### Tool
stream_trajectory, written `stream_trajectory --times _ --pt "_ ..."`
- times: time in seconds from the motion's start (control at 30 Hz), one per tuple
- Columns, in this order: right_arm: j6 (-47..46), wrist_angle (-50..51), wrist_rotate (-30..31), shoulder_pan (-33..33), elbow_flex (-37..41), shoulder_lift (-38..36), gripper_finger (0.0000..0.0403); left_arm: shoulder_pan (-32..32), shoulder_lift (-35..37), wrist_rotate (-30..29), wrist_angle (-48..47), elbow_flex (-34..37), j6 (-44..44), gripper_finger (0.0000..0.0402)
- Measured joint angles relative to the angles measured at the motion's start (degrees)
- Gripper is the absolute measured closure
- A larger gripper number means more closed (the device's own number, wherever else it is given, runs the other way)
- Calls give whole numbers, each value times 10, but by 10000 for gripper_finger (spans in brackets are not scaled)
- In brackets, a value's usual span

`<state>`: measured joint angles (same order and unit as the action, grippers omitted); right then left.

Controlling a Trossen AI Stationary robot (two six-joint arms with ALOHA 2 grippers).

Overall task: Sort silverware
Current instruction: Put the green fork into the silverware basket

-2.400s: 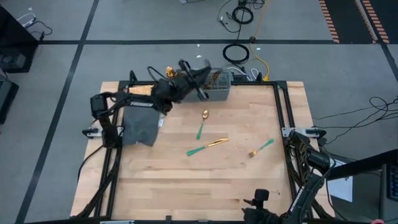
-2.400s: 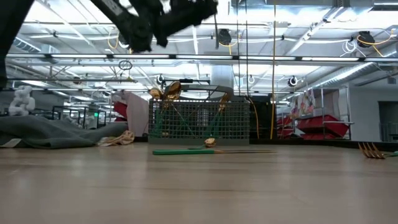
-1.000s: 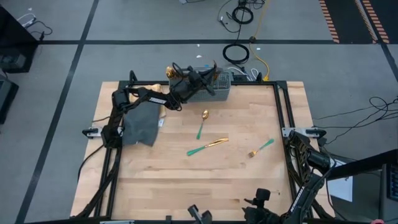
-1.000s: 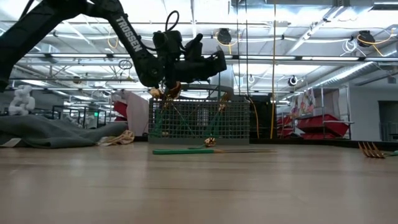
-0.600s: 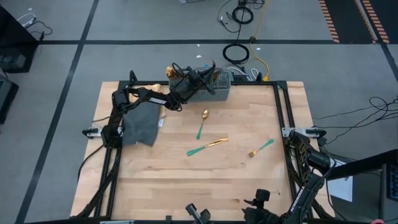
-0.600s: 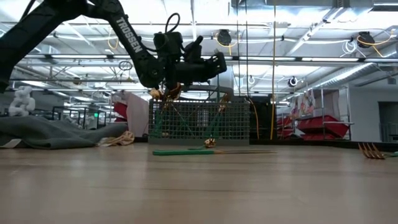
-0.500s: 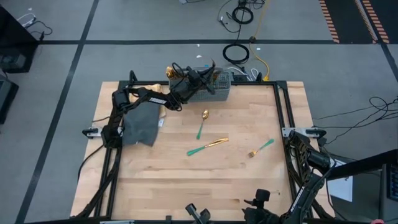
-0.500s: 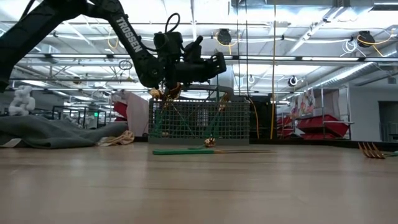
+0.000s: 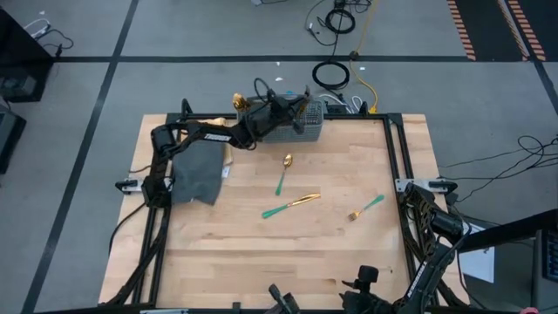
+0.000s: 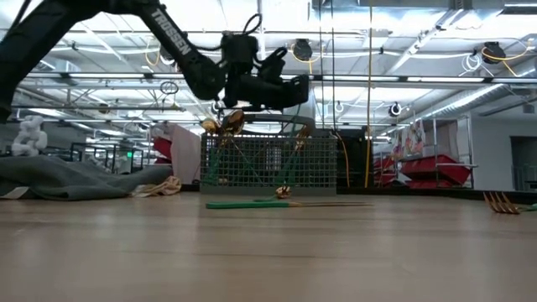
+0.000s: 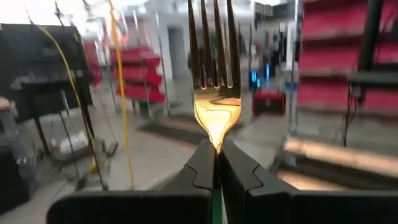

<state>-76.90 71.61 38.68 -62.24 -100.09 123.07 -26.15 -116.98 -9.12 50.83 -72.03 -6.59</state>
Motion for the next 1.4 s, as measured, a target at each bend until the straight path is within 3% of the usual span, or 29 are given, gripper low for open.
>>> stream_trajectory --times 0.17,0.57,0.77,1.0,1.17,1.4 --pt "-2 -1 0 0 0 0 248 -10 19 1 -102 6 -3 392" --pt "0 6 0 -1 0 0 248 -25 20 1 59 87 37 392" --pt "0 7 1 -1 0 0 248 -24 20 6 61 88 38 392" --pt "0 3 1 -1 0 0 248 -39 18 62 33 88 94 391" --pt "1 5 1 -1 0 0 248 -40 13 75 7 90 93 365" --pt "2 4 2 -1 0 0 248 -39 14 77 8 89 93 358"
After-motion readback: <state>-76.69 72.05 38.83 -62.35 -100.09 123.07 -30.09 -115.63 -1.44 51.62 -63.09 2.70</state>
